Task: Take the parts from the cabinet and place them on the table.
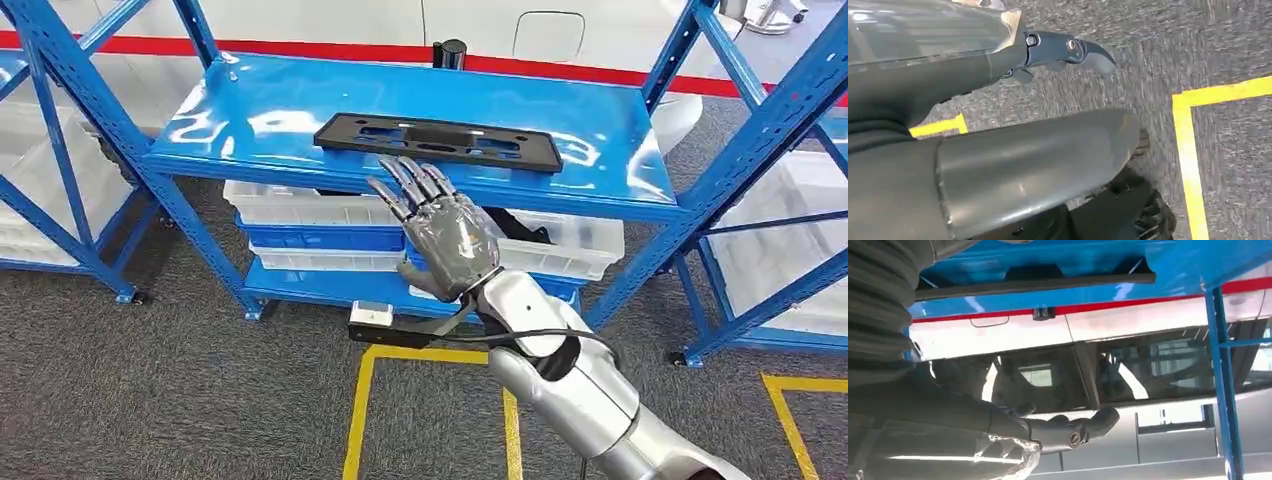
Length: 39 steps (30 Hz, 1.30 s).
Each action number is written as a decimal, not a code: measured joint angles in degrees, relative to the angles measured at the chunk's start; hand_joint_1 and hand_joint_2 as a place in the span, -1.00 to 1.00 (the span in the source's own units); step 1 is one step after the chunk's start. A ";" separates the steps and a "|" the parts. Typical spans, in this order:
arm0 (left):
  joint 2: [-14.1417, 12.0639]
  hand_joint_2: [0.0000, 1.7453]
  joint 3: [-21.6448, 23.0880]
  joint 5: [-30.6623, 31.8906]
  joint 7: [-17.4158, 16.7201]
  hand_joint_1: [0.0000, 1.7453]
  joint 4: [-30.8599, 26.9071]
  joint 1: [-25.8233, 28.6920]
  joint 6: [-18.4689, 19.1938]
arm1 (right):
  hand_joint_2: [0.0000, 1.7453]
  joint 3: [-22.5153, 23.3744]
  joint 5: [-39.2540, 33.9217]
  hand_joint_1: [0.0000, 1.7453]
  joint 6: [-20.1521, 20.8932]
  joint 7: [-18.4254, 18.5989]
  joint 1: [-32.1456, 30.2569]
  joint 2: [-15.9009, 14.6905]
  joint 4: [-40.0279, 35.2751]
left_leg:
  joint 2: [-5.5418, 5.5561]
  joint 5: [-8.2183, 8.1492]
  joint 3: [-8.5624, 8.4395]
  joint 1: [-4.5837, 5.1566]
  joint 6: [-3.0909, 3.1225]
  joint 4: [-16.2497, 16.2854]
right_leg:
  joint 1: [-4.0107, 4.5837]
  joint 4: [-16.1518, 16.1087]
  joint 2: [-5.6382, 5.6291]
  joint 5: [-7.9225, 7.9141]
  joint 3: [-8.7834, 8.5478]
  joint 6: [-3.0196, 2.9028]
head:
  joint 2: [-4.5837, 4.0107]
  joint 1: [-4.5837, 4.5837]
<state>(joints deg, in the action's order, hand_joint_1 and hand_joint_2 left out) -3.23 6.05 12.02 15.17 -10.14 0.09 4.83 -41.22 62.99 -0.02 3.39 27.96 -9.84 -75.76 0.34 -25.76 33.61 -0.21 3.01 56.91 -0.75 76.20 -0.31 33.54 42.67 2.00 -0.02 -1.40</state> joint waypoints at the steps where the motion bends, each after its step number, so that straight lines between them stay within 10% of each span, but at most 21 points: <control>1: 0.02 -1.00 0.00 0.00 -0.11 -1.00 0.02 0.01 -0.15 | 1.00 0.00 0.02 -1.00 0.02 0.00 0.01 0.00 0.06 | 0.11 -0.23 -0.31 0.00 -0.09 0.01 | -0.01 -2.08 0.01 -1.54 -0.56 0.63 | 0.00 -0.02; 4: 0.22 -1.00 0.00 0.00 -0.28 -1.00 0.02 -0.01 -0.33 | 1.00 0.02 0.02 -1.00 0.02 0.00 0.28 0.04 0.07 | 0.28 -1.23 -1.79 -0.01 -0.64 0.03 | -0.02 -17.32 0.22 -8.24 -7.62 1.86 | 0.00 -0.04; 11: 0.46 -1.00 0.02 -0.77 -0.85 -1.00 0.02 -0.18 -1.51 | 1.00 0.31 0.68 -1.00 -0.22 0.59 0.52 0.33 0.02 | -0.02 -3.95 -1.61 0.10 -2.76 2.57 | -0.31 -19.16 0.11 -6.95 -10.40 -2.04 | 0.00 0.29; 14: 0.55 -1.00 -0.28 -1.33 -1.14 -1.00 0.04 -0.13 -1.99 | 1.00 0.17 1.03 -1.00 -0.20 1.27 0.61 0.68 0.31 | -0.14 -8.55 6.79 -0.41 -3.71 16.10 | -0.18 -19.14 0.11 -5.95 -11.38 -2.66 | 0.00 0.35; 16: 0.68 -1.00 -0.37 -1.60 -1.11 -1.00 0.04 0.01 -2.27 | 1.00 0.11 1.40 -1.00 -0.09 2.27 0.65 0.87 0.72 | -0.15 -6.55 9.81 -0.47 -3.76 17.95 | -0.17 -19.14 -0.04 -5.10 -12.32 -2.46 | 0.00 0.37; 19: 0.72 -1.00 -0.59 -1.66 -0.98 -1.00 0.04 0.00 -2.38 | 1.00 0.30 1.66 -1.00 -0.13 3.55 1.05 1.09 1.16 | -0.22 3.36 5.04 -0.49 -3.13 4.62 | -0.20 -19.15 -0.14 -3.28 -14.88 -2.00 | 0.00 0.35; 26: 0.90 -1.00 -0.92 -1.55 -0.94 -1.00 0.11 -0.02 -2.36 | 1.00 1.07 1.70 -1.00 -0.44 3.93 1.89 1.22 1.77 | -0.03 0.87 0.60 -0.03 -0.58 -0.17 | 0.09 -17.27 0.02 -2.36 -14.76 0.00 | 0.00 0.18; 31: 1.05 -1.00 -1.33 -1.77 -0.94 -1.00 0.13 -0.07 -2.40 | 1.00 1.05 1.81 -1.00 -0.20 4.37 2.18 1.20 3.00 | 0.20 -1.09 -1.48 0.03 0.12 -0.33 | 0.09 -2.58 0.02 1.62 -2.63 -0.15 | 0.00 0.09; 35: 1.27 -1.00 -1.51 -1.81 -0.81 -1.00 0.11 -0.06 -2.80 | 1.00 1.07 2.21 -1.00 0.59 5.00 2.44 1.20 4.28 | 0.53 -3.59 -4.77 0.03 -0.49 -0.35 | 0.08 -17.12 0.18 -8.68 -5.55 2.13 | 0.00 0.05; 37: 1.31 -1.00 -1.73 -1.81 -0.66 -1.00 0.15 -0.10 -2.91 | 1.00 0.98 2.45 -1.00 1.03 5.49 2.58 1.31 5.27 | 0.63 -4.71 -5.22 0.39 -1.27 -0.30 | 0.51 -18.10 0.52 -8.79 -6.64 -0.33 | 0.00 0.04; 39: 1.34 -1.00 -1.73 -1.79 -0.61 -1.00 0.17 -0.07 -2.93 | 1.00 1.18 2.67 -1.00 1.11 5.81 2.65 1.29 5.62 | 0.52 -4.85 -6.02 0.30 -1.77 -0.09 | 0.61 -18.19 0.35 -9.40 -6.68 -1.21 | 0.00 0.09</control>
<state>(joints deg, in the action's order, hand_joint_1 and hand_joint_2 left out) -1.90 4.33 10.23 14.56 -9.97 0.02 1.90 -40.04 65.66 1.09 9.20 30.61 -8.55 -70.14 0.86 -30.62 27.59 0.10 1.24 56.82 -0.14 58.01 0.04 24.14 36.00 0.79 -0.02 -1.31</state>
